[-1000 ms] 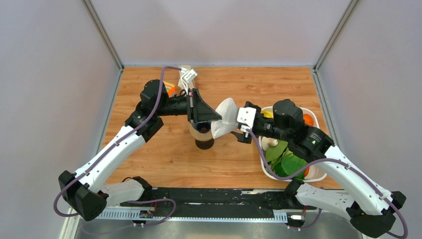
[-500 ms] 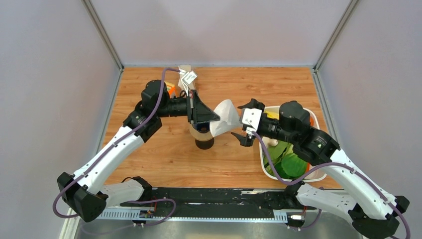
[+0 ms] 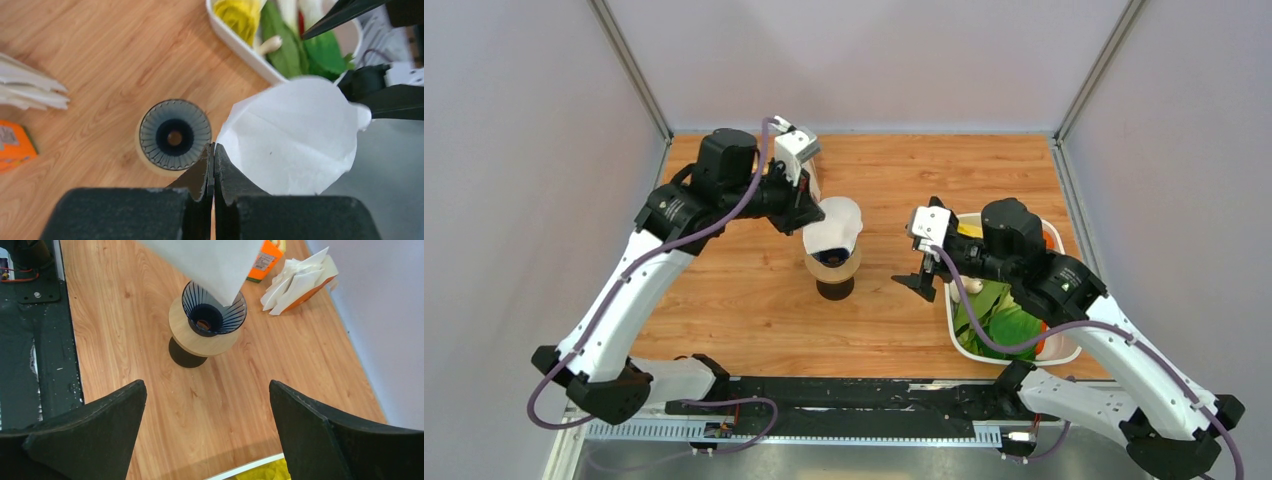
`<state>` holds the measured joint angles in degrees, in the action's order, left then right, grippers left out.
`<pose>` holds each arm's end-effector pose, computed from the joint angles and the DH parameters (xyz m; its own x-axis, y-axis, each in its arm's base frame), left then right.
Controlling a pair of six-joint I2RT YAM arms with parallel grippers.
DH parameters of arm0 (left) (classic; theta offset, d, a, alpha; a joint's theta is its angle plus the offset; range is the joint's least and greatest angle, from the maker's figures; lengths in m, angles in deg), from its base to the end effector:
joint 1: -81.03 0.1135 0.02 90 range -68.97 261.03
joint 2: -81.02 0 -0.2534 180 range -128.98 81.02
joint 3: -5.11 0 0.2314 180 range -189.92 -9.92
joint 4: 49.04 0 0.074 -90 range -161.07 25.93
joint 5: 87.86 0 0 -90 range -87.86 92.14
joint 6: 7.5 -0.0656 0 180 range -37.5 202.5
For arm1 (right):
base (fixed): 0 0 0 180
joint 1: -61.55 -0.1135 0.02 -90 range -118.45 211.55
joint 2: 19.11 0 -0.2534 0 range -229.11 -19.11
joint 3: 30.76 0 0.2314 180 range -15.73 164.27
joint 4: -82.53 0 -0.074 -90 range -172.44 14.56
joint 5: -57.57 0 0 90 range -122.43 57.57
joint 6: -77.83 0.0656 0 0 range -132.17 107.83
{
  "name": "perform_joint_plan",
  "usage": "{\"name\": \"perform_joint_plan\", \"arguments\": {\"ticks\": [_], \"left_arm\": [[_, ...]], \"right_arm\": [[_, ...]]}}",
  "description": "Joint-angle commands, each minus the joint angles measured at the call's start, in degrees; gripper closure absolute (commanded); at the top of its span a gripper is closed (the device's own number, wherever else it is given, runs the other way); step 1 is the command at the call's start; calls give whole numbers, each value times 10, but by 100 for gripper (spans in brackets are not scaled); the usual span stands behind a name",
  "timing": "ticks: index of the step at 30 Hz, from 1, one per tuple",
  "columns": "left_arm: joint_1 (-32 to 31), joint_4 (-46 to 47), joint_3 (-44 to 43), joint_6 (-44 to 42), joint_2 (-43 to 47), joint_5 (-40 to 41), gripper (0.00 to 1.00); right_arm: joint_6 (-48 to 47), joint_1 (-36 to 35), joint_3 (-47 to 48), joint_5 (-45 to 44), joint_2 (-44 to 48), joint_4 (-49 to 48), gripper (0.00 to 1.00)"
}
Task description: Place the coffee filter in the dripper
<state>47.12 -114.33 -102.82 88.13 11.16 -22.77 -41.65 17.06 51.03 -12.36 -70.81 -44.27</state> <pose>0.1785 -0.1533 0.4330 -0.4579 0.2006 -0.8661 0.7757 0.5662 -0.2790 0.1183 0.1477 0.3751 0.1910 -0.4603 -0.8670 -0.9068 0.2554 -0.3354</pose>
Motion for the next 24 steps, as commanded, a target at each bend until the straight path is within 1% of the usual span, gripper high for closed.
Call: {"name": "perform_joint_plan", "arguments": {"ticks": [1, 4, 10, 15, 16, 17, 18, 19, 20, 21, 22, 23, 24], "left_arm": [[3, -125, -24, -86, -49, 72, 100], [5, -117, -16, -85, -69, 77, 100], [14, -67, 16, -75, -96, 92, 100], [16, -47, 33, -70, -123, 89, 100], [16, -44, 38, -68, -124, 89, 97], [18, -36, 45, -67, -125, 83, 90], [23, -33, 48, -64, -126, 75, 79], [26, -27, 52, -61, -126, 72, 71], [35, -23, 52, -61, -125, 63, 60], [41, -20, 51, -60, -122, 59, 56], [55, -13, 50, -60, -119, 50, 47], [62, -9, 51, -50, -108, 43, 43], [81, 3, 51, -48, -102, 16, 39]], "right_arm": [[51, 13, 44, 32, -26, 4, 0], [74, 40, 67, 61, -50, 5, 0], [99, 101, 103, 130, -95, 3, 1], [133, 113, 117, 125, -127, -26, 5], [141, 113, 115, 123, -131, -37, 7], [150, 113, 114, 121, -135, -45, 9], [157, 113, 112, 120, -140, -54, 11], [163, 113, 112, 118, -146, -59, 13], [170, 113, 111, 117, -150, -65, 15], [173, 113, 110, 117, -154, -69, 16], [175, 112, 110, 117, -157, -72, 19], [176, 113, 110, 121, -160, -76, 22], [176, 113, 110, 128, -164, -79, 25]]}}
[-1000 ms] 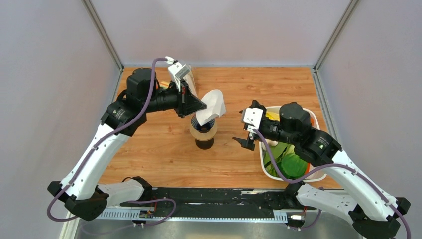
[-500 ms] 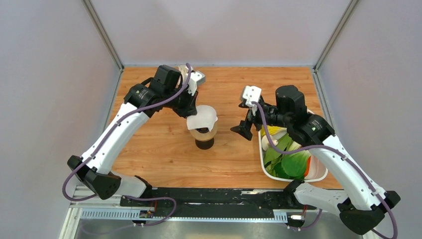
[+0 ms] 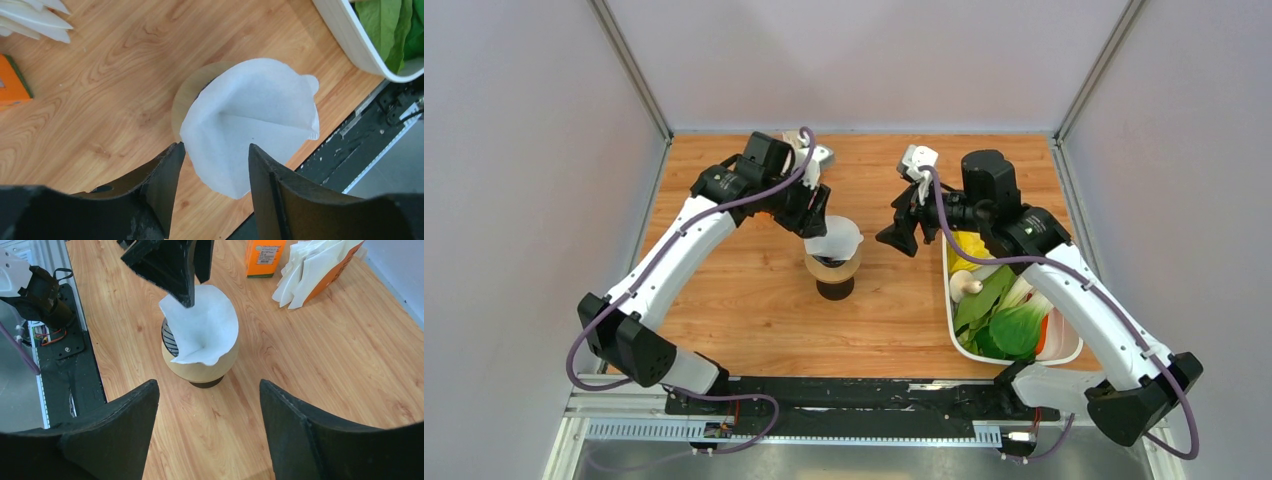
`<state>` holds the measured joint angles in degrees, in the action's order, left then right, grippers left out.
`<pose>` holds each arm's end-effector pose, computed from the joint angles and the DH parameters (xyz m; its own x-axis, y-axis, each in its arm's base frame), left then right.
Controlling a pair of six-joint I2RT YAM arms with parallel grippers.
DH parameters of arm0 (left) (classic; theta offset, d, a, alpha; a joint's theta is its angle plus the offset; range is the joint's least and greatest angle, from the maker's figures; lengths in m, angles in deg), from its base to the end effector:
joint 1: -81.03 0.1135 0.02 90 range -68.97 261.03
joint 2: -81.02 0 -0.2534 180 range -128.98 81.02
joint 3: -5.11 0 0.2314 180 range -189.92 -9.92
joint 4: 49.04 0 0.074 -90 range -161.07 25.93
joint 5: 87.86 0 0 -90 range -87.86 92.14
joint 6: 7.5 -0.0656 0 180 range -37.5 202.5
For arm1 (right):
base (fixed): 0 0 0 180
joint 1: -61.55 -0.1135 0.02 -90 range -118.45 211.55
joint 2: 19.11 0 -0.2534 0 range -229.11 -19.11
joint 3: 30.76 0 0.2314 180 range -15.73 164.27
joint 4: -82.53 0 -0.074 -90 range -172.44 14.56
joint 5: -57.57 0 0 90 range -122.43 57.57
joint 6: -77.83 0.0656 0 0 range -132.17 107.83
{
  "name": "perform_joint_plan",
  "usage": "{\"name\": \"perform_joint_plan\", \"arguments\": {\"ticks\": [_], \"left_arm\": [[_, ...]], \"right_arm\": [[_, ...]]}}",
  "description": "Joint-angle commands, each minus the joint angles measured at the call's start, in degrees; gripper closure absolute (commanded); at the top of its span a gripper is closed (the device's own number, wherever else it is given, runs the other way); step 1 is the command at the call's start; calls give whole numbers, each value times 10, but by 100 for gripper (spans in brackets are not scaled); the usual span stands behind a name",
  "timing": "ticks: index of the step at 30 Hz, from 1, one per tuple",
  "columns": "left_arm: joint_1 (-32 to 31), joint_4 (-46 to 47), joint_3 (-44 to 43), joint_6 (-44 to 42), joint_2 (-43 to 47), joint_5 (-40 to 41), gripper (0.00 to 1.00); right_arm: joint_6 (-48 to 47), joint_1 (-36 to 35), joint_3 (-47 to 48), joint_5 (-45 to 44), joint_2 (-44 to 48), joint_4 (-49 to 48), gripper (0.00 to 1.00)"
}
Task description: Place the coffee filter in the dripper
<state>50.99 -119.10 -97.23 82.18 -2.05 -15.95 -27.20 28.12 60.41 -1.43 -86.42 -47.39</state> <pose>0.2444 -0.1648 0.3358 -0.6671 0.3919 -0.6335 0.6495 0.7224 -0.2371 0.1906 0.1663 0.3834 -0.1337 -0.3546 -0.9254 -0.9241 0.3819 -0.0129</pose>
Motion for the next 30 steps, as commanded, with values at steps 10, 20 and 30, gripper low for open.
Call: {"name": "perform_joint_plan", "arguments": {"ticks": [10, 20, 30], "left_arm": [[122, 217, 124, 104, 153, -235, 61], [122, 247, 193, 123, 141, -318, 60], [120, 121, 153, -224, 150, -380, 42]], "right_arm": [[90, 2, 16, 103, -69, -122, 55], [42, -11, -6, 154, -116, -127, 51], [-65, 2, -22, 176, -80, -70, 43]]}}
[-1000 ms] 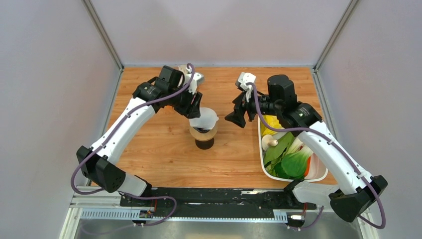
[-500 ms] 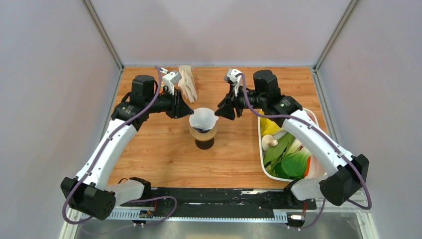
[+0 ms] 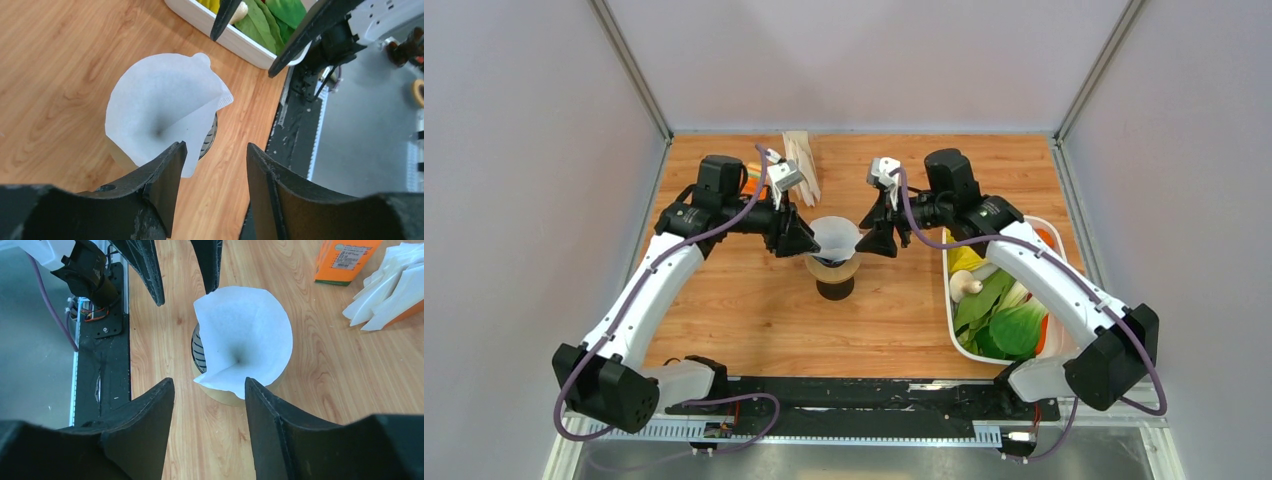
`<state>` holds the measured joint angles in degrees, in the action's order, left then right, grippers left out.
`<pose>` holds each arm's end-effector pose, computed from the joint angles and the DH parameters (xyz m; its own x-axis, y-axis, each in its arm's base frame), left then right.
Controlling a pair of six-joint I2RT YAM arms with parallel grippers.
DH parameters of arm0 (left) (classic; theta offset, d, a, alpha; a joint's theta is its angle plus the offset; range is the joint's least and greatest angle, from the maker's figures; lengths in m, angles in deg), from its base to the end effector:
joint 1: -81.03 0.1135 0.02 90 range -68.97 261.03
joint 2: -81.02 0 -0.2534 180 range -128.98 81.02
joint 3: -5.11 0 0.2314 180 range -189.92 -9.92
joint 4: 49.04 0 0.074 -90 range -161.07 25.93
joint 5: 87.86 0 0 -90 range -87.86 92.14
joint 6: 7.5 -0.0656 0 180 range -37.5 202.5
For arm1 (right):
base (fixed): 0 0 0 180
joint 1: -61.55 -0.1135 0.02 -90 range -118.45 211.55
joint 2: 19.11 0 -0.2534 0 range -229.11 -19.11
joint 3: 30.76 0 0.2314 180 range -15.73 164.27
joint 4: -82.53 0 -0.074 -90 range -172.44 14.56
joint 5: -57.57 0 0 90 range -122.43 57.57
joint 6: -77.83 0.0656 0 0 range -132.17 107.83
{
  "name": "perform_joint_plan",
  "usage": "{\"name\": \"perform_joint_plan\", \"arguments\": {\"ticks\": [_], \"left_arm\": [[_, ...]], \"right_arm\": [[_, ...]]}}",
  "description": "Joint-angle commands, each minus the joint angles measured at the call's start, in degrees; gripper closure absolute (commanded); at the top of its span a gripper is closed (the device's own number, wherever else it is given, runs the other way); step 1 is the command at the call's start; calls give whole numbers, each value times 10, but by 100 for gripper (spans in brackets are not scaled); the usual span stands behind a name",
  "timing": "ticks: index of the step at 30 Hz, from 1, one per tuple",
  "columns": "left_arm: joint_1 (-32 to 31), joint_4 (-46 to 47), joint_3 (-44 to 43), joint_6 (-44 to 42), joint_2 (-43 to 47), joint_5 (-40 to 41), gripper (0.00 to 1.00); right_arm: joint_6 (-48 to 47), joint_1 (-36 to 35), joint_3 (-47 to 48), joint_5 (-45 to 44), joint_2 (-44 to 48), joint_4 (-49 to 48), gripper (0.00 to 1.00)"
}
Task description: Place the coffee filter in the dripper
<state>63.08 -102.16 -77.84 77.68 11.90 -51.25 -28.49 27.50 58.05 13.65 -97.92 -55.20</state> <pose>0.2139 -0.1247 0.3339 -0.5352 0.2261 -0.8139 0.8227 0.3581 -0.4415 0.2219 0.2070 0.3385 -0.1736 -0.3526 -0.9195 -0.9813 0.1403 0.1315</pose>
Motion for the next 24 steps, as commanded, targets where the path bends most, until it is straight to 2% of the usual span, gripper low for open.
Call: {"name": "perform_joint_plan", "arguments": {"ticks": [1, 9, 17, 21, 24], "left_arm": [[-3, -62, -45, -212, 5, -18, 42], [-56, -140, -103, -358, -45, 54, 40], [-86, -127, -103, -385, -81, 82, 40], [-94, -118, -97, -388, -92, 87, 49], [-95, -122, -98, -389, -98, 84, 62]], "right_arm": [[-52, 15, 3, 30, 36, 10, 43], [-86, 36, 6, 37, 54, 23, 38], [-109, 49, 9, 50, 67, 33, 33], [-119, 52, 7, 49, 73, 37, 32], [-128, 52, 7, 50, 77, 40, 30]]}}
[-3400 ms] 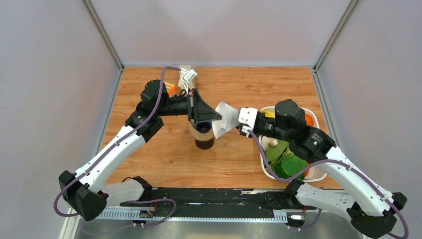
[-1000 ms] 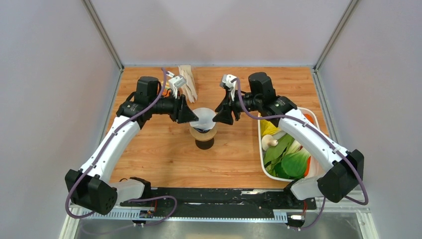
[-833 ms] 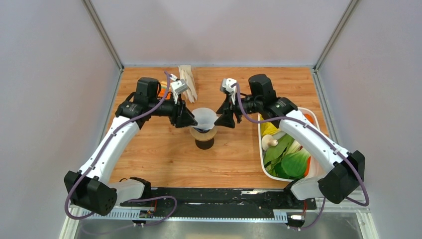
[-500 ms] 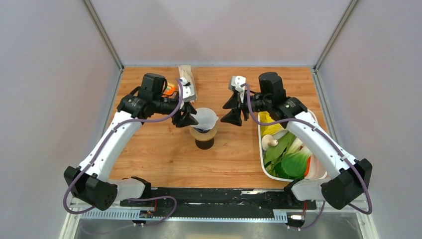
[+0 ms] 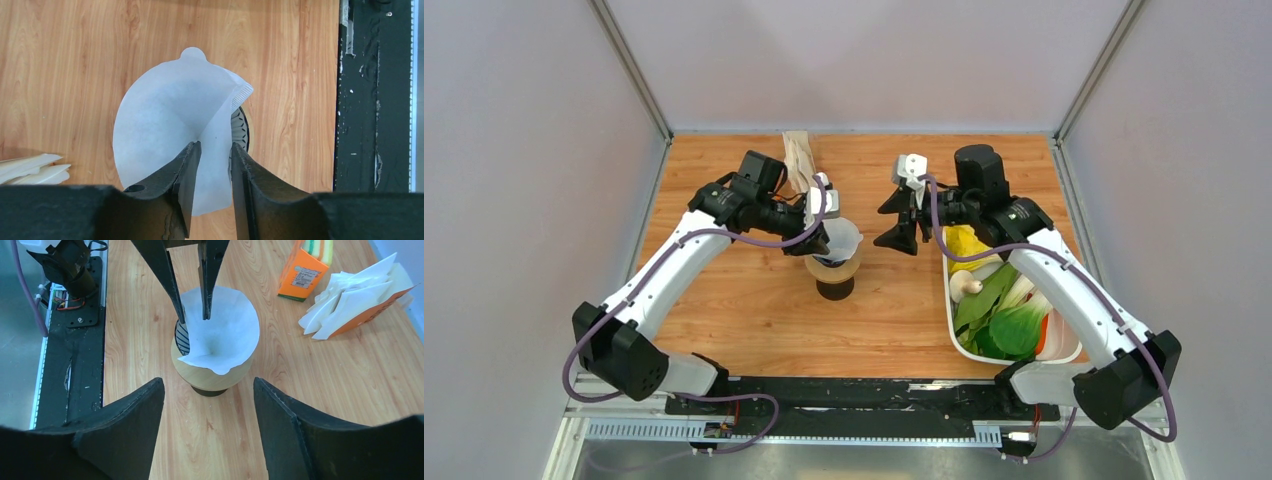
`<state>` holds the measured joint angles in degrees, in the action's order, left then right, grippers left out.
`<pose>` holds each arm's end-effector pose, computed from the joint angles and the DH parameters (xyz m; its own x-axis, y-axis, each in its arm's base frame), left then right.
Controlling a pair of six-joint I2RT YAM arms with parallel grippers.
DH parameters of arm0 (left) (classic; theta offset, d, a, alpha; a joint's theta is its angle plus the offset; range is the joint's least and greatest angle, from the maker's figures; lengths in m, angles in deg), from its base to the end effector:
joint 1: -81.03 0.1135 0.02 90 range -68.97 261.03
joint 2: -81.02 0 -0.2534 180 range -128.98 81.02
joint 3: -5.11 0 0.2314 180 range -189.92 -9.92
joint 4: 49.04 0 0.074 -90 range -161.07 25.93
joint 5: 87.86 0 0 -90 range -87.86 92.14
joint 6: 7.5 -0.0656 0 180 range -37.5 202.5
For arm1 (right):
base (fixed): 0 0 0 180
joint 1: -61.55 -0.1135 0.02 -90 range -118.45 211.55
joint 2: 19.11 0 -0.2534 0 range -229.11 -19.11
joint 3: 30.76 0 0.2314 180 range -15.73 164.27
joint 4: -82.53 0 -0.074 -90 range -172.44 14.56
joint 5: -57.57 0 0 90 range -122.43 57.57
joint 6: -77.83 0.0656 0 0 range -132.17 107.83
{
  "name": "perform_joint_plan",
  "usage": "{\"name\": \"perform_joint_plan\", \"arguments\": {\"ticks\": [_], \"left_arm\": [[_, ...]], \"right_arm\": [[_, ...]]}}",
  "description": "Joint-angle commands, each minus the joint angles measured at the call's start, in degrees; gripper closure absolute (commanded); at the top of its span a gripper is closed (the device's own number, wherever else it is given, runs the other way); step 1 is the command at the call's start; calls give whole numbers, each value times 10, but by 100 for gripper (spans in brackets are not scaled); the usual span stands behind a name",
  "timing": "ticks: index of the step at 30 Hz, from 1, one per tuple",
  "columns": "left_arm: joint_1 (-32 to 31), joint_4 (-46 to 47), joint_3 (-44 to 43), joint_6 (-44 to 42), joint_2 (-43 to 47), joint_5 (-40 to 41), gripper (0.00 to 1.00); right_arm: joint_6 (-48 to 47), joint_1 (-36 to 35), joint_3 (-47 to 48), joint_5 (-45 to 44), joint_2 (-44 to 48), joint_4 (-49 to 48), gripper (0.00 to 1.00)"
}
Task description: Place the coffee filter in the dripper
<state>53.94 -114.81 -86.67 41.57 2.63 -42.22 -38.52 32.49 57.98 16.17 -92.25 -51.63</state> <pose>0.2176 -0.1628 0.3195 -0.0705 0.5622 -0.8240 0.9950 0.0978 -0.0185 0.2128 0.1745 0.3591 -0.0005 -0.3361 -0.9418 -0.9908 0.1274 -0.0449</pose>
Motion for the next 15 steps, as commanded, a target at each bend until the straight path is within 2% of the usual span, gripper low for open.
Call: {"name": "perform_joint_plan", "arguments": {"ticks": [1, 6, 7, 9, 12, 15], "left_arm": [[-4, 2, -11, -30, -6, -8, 63], [-3, -18, -14, -37, -2, -15, 83], [-4, -21, -15, -37, -2, -14, 90], [-4, -23, -20, -36, 2, -13, 99], [-3, -8, -26, -26, 22, -13, 100], [-4, 14, -37, -5, 38, -21, 100]], "right_arm": [[-34, 3, 7, 25, 21, 7, 29], [-65, 2, 11, 32, 25, 20, 21], [-77, 2, 14, 36, 25, 26, 19], [-104, 1, 18, 44, 25, 42, 13], [-157, -12, 27, 35, 29, 67, 8], [-206, -44, 39, 5, 40, 78, 7]]}}
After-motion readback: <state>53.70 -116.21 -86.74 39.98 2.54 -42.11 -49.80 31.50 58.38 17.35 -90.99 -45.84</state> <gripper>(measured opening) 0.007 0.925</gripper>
